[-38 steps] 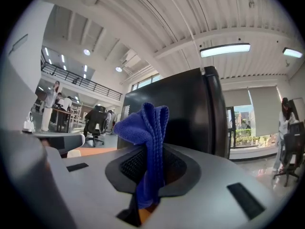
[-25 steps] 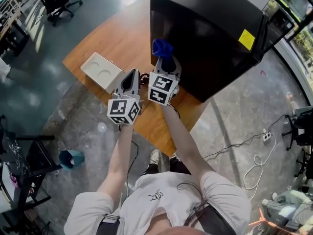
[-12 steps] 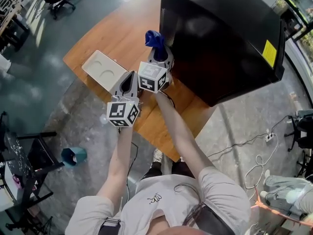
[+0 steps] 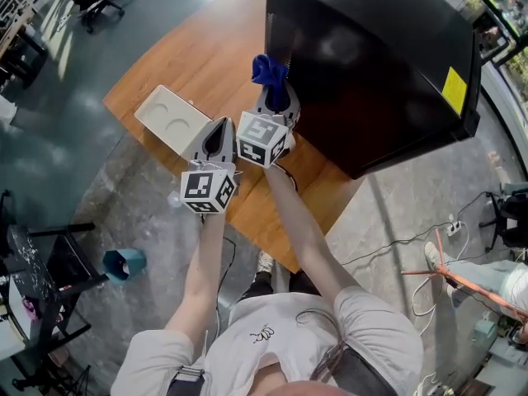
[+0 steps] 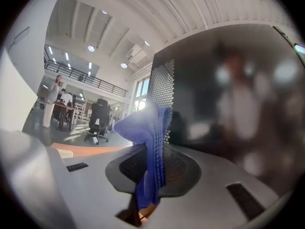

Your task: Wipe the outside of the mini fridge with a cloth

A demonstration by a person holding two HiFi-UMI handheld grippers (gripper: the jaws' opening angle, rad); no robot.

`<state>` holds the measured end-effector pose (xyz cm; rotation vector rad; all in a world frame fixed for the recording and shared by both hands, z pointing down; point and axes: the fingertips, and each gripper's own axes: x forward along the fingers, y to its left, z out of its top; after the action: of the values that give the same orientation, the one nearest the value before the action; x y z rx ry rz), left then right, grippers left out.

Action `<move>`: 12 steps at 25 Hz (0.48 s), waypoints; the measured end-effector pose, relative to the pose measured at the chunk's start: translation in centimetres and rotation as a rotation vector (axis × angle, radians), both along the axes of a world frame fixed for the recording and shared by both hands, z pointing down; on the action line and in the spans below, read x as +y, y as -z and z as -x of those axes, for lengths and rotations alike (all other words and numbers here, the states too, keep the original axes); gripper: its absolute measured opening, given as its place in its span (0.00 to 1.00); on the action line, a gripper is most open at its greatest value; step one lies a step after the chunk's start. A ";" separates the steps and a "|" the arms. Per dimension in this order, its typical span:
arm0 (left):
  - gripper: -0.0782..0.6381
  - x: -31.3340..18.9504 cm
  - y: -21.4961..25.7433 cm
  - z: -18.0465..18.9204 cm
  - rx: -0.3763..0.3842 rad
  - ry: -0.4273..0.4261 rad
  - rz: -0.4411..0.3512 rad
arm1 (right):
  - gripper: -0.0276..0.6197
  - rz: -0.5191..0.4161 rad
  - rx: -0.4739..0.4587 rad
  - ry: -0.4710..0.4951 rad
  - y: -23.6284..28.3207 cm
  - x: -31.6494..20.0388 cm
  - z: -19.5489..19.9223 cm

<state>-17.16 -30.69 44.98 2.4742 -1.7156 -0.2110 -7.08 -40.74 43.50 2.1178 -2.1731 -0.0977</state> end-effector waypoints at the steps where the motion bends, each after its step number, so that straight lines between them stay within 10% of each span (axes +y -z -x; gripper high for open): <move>1: 0.12 0.1 0.0 -0.2 0.002 -0.001 -0.001 | 0.15 -0.005 -0.001 -0.009 0.3 0.5 -0.5; 12: 0.12 1.2 0.5 -4.3 0.019 -0.040 -0.012 | 0.15 -0.029 -0.004 -0.078 1.7 5.5 -7.0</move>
<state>-12.86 -29.48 44.51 2.5041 -1.6601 -0.2405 -0.11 -35.24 41.81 2.2173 -2.1004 -0.1203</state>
